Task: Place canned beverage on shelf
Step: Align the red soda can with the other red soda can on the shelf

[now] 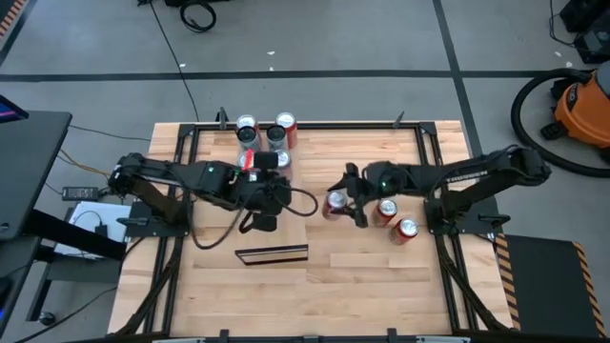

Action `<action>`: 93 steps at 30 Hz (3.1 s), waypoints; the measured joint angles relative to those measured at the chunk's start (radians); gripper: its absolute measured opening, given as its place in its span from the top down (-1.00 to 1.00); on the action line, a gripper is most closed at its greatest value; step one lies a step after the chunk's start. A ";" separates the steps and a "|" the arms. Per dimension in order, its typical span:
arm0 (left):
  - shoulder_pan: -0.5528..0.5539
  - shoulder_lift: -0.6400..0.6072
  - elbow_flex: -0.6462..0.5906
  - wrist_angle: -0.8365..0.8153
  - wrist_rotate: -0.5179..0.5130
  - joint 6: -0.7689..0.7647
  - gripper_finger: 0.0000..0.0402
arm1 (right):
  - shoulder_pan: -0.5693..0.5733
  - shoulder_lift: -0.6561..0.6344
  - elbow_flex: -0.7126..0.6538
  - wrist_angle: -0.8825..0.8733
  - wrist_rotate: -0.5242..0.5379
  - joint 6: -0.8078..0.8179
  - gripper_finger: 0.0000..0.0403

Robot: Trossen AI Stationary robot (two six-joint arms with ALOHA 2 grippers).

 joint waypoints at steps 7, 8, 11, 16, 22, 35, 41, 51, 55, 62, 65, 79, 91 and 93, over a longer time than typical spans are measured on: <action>0.000 -0.046 0.000 0.072 0.030 0.016 0.40 | -0.043 0.019 0.225 -0.126 -0.080 -0.114 -0.54; -0.001 -0.054 0.000 0.090 0.026 0.016 0.40 | -0.048 0.028 0.244 -0.129 -0.099 -0.114 -0.54; -0.002 -0.066 0.001 0.119 0.019 0.016 0.40 | -0.062 0.052 0.298 -0.125 -0.128 -0.119 -0.54; -0.002 -0.082 0.000 0.182 -0.020 0.022 0.40 | -0.067 0.153 0.406 -0.079 -0.135 -0.138 -0.54; -0.005 -0.100 0.000 0.181 -0.066 -0.002 0.40 | -0.067 0.277 0.535 -0.072 -0.137 -0.157 -0.54; -0.006 -0.100 0.001 0.138 -0.067 -0.068 0.40 | -0.074 0.423 0.584 -0.043 -0.145 -0.157 -0.66; -0.006 -0.100 0.001 0.143 -0.067 -0.068 0.40 | -0.080 0.430 0.584 -0.007 -0.146 -0.157 -0.79; -0.006 -0.100 0.000 0.138 -0.066 -0.068 0.40 | -0.084 0.405 0.583 0.017 -0.146 -0.168 -0.81; -0.006 -0.100 0.000 0.127 -0.066 -0.071 0.40 | -0.073 0.357 0.583 0.005 -0.145 -0.168 -0.80; -0.001 -0.093 0.000 0.082 -0.065 -0.128 0.40 | -0.034 0.260 0.580 -0.244 0.005 -0.191 -0.80; 0.010 -0.084 -0.001 0.075 -0.064 -0.149 0.40 | -0.012 0.252 0.543 -0.267 0.065 -0.170 -0.80; 0.060 -0.050 -0.001 0.094 -0.055 -0.159 0.40 | -0.058 0.254 0.315 0.033 0.143 -0.162 -0.80; 0.060 -0.050 -0.001 0.117 -0.057 -0.153 0.40 | -0.114 0.255 0.259 0.195 0.135 -0.138 -0.80; 0.050 -0.050 -0.001 0.153 -0.042 -0.142 0.40 | -0.110 0.253 0.259 0.177 0.114 -0.138 -0.80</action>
